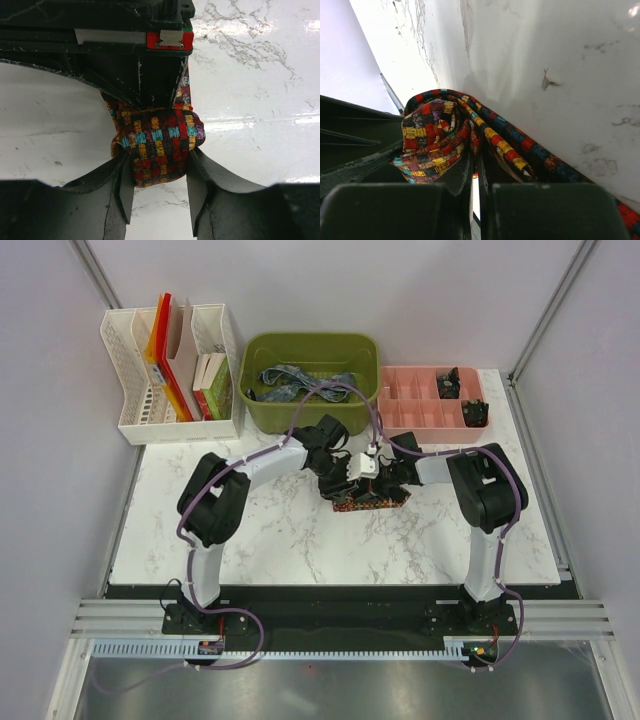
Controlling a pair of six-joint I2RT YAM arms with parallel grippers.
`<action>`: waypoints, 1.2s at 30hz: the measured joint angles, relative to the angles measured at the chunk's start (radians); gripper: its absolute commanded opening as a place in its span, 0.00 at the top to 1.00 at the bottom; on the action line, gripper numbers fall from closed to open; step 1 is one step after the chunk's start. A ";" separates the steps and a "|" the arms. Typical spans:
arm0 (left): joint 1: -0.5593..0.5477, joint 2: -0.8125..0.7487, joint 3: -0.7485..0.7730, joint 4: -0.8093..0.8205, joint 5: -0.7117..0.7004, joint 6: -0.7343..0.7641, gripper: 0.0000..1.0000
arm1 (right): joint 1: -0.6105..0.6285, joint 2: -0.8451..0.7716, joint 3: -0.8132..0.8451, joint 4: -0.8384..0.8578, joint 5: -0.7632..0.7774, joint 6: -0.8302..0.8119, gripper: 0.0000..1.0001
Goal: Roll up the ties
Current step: Roll the tie at the center of the board.
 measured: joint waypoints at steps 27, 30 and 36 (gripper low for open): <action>-0.037 0.101 0.143 -0.139 -0.105 -0.015 0.60 | -0.086 -0.068 0.039 -0.220 -0.017 -0.146 0.41; -0.041 0.105 0.149 -0.139 -0.105 -0.015 0.60 | -0.100 -0.099 0.039 -0.233 -0.029 -0.159 0.36; -0.044 0.111 0.158 -0.141 -0.103 -0.015 0.60 | -0.103 -0.132 0.039 -0.230 -0.066 -0.163 0.39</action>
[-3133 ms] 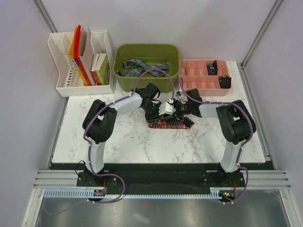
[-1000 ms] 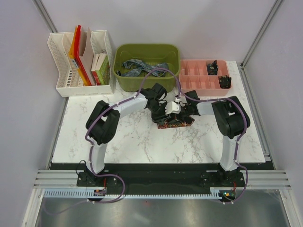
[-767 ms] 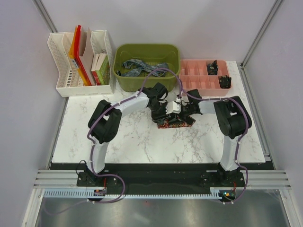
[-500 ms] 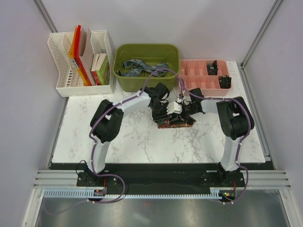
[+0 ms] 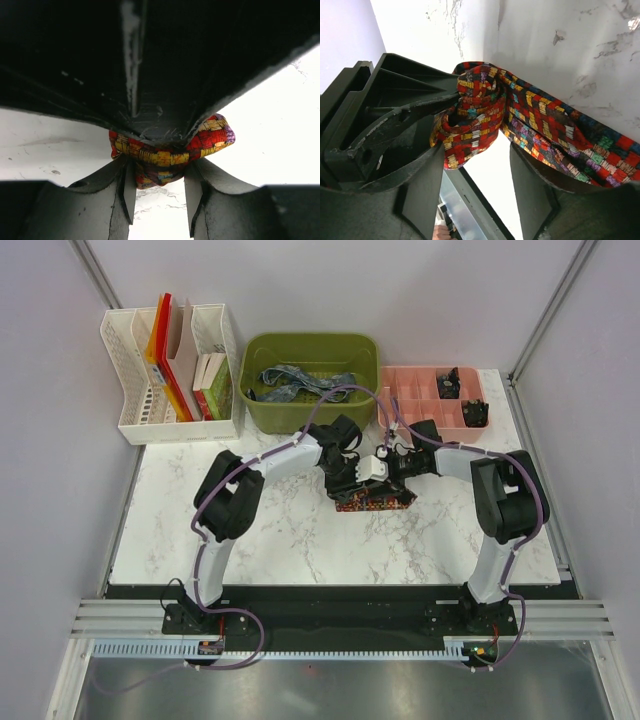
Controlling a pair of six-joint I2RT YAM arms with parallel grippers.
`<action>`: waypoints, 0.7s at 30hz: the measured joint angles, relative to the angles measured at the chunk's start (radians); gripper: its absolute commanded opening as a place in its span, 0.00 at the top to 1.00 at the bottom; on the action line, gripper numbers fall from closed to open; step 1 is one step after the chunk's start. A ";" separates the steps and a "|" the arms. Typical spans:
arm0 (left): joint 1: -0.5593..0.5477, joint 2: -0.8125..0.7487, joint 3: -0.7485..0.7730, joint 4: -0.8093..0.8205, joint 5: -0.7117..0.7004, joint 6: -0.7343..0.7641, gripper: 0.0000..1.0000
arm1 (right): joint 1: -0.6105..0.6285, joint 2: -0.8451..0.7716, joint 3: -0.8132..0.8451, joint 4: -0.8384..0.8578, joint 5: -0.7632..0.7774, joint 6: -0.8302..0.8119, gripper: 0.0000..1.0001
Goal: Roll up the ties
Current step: Roll the tie at the center of the board.
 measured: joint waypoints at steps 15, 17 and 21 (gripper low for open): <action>-0.007 0.006 0.008 0.007 0.009 0.000 0.60 | -0.028 -0.024 -0.044 0.019 -0.064 0.024 0.35; -0.008 0.007 0.008 0.009 0.009 0.001 0.60 | -0.032 -0.026 -0.050 0.021 -0.066 0.024 0.40; -0.008 0.008 0.010 0.008 0.009 0.000 0.58 | -0.031 -0.026 -0.061 0.048 -0.065 0.038 0.48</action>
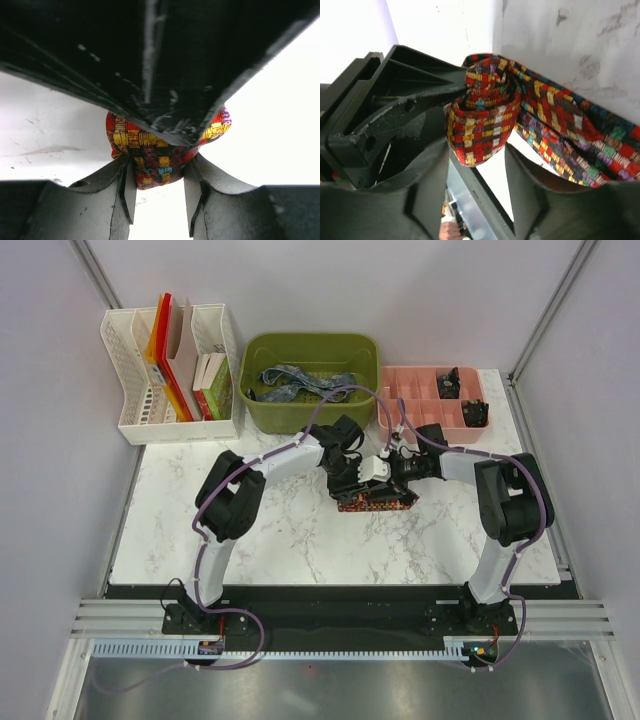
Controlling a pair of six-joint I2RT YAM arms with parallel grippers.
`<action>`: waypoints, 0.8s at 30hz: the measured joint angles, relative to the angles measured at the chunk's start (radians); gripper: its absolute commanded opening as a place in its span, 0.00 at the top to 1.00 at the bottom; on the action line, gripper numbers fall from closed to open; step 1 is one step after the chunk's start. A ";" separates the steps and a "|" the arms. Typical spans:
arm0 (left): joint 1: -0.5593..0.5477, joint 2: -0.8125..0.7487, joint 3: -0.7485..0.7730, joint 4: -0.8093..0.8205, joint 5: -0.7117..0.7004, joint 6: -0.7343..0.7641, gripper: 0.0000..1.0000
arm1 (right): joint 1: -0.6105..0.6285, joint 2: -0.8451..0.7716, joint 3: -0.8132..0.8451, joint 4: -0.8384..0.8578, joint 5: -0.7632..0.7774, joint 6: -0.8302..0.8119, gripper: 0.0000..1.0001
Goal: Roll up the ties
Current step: Roll the tie at the center of the board.
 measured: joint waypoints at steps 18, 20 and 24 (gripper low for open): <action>0.033 -0.014 -0.031 0.020 0.078 0.012 0.28 | -0.014 0.077 -0.003 0.063 0.046 -0.011 1.00; 0.047 -0.032 -0.055 0.034 0.110 0.014 0.26 | -0.024 0.097 -0.003 0.056 0.056 -0.021 1.00; 0.063 -0.095 -0.128 0.078 0.152 0.015 0.19 | -0.033 0.125 -0.003 0.050 0.068 -0.034 1.00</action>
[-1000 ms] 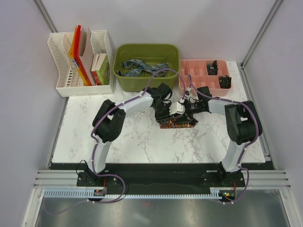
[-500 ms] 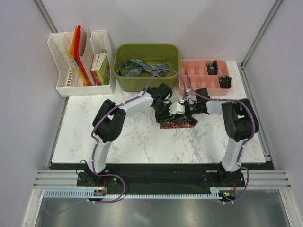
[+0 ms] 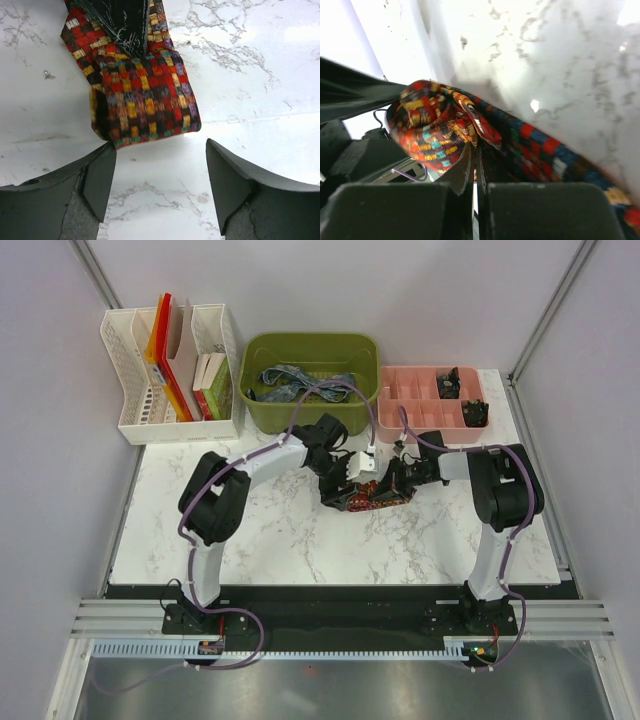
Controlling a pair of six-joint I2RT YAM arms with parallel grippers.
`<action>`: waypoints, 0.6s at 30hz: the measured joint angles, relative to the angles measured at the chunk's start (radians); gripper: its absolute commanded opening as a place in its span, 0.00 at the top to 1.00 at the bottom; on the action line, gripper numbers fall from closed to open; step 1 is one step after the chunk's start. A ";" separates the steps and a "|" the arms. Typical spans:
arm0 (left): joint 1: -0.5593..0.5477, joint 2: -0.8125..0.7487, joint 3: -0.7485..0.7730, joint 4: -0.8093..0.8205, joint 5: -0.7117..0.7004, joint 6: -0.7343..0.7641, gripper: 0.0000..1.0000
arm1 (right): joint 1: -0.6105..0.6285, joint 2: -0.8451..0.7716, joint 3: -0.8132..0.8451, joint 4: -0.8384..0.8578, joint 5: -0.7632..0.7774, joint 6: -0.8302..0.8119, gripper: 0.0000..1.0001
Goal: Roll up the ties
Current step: Roll the tie at the center of the board.
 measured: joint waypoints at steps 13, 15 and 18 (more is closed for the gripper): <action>0.001 -0.056 -0.145 0.186 -0.002 -0.034 0.07 | 0.010 0.022 0.009 0.003 -0.014 0.011 1.00; -0.003 -0.057 -0.168 0.227 -0.013 -0.042 0.07 | 0.021 0.023 0.011 0.009 -0.012 0.016 1.00; -0.006 -0.071 -0.214 0.283 -0.033 -0.045 0.02 | 0.038 0.023 0.011 0.016 -0.010 0.020 1.00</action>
